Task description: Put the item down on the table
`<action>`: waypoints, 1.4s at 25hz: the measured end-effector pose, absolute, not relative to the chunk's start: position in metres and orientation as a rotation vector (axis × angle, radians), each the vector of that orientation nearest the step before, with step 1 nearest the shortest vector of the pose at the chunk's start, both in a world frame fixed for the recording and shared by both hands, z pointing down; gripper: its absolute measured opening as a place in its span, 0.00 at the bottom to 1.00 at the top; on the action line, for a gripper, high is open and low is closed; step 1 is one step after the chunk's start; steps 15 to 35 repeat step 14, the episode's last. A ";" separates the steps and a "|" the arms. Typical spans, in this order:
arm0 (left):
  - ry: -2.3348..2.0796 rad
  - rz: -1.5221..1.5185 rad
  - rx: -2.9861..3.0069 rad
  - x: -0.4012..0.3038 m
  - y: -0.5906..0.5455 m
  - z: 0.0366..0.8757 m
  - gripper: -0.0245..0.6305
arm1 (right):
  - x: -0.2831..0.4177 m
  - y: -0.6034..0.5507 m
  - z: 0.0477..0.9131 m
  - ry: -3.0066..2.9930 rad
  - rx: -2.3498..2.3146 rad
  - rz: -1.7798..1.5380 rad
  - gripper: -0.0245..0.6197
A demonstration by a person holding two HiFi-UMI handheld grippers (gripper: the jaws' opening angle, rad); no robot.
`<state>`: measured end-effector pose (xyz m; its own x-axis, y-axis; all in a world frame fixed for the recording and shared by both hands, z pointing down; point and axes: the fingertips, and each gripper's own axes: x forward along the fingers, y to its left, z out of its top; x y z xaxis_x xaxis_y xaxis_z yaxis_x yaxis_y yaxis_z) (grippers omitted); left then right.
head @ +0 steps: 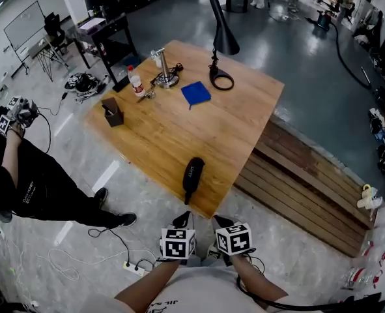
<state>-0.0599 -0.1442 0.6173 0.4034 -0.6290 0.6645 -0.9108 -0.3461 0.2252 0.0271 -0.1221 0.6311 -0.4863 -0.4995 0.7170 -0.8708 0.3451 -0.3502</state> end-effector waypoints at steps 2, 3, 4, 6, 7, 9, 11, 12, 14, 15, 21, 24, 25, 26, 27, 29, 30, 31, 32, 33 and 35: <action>-1.312 0.609 2.088 -0.060 -0.137 0.612 0.05 | 0.026 -0.114 0.626 -2.128 1.195 0.996 0.04; -1.317 0.597 2.092 -0.062 -0.134 0.608 0.05 | 0.025 -0.112 0.623 -2.135 1.194 0.991 0.04; -1.321 0.586 2.095 -0.065 -0.133 0.604 0.05 | 0.024 -0.111 0.620 -2.142 1.194 0.983 0.04; -1.328 0.575 2.105 -0.069 -0.131 0.596 0.05 | 0.024 -0.110 0.614 -2.149 1.199 0.964 0.04; -1.333 0.579 2.111 -0.071 -0.130 0.593 0.05 | 0.026 -0.111 0.612 -2.151 1.206 0.957 0.04; -1.345 0.593 2.118 -0.074 -0.128 0.590 0.05 | 0.027 -0.112 0.607 -2.153 1.222 0.955 0.04; -1.354 0.601 2.119 -0.077 -0.124 0.589 0.05 | 0.026 -0.111 0.604 -2.156 1.227 0.953 0.04; -1.358 0.602 2.121 -0.078 -0.123 0.589 0.05 | 0.025 -0.111 0.603 -2.158 1.224 0.951 0.04; -1.364 0.599 2.127 -0.079 -0.121 0.587 0.05 | 0.022 -0.110 0.601 -2.166 1.211 0.948 0.04; -1.364 0.599 2.127 -0.079 -0.121 0.587 0.05 | 0.022 -0.110 0.601 -2.166 1.211 0.948 0.04; -1.364 0.599 2.127 -0.079 -0.121 0.587 0.05 | 0.022 -0.110 0.601 -2.166 1.211 0.948 0.04; -1.364 0.599 2.127 -0.079 -0.121 0.587 0.05 | 0.022 -0.110 0.601 -2.166 1.211 0.948 0.04; -1.364 0.599 2.127 -0.079 -0.121 0.587 0.05 | 0.022 -0.110 0.601 -2.166 1.211 0.948 0.04; -1.364 0.599 2.127 -0.079 -0.121 0.587 0.05 | 0.022 -0.110 0.601 -2.166 1.211 0.948 0.04; -1.364 0.599 2.127 -0.079 -0.121 0.587 0.05 | 0.022 -0.110 0.601 -2.166 1.211 0.948 0.04; -1.364 0.599 2.127 -0.079 -0.121 0.587 0.05 | 0.022 -0.110 0.601 -2.166 1.211 0.948 0.04; -1.364 0.599 2.127 -0.079 -0.121 0.587 0.05 | 0.022 -0.110 0.601 -2.166 1.211 0.948 0.04; -1.364 0.599 2.127 -0.079 -0.121 0.587 0.05 | 0.022 -0.110 0.601 -2.166 1.211 0.948 0.04; -1.364 0.599 2.127 -0.079 -0.121 0.587 0.05 | 0.022 -0.110 0.601 -2.166 1.211 0.948 0.04; -1.364 0.599 2.127 -0.079 -0.121 0.587 0.05 | 0.022 -0.110 0.601 -2.166 1.211 0.948 0.04; -1.364 0.599 2.127 -0.079 -0.121 0.587 0.05 | 0.022 -0.110 0.601 -2.166 1.211 0.948 0.04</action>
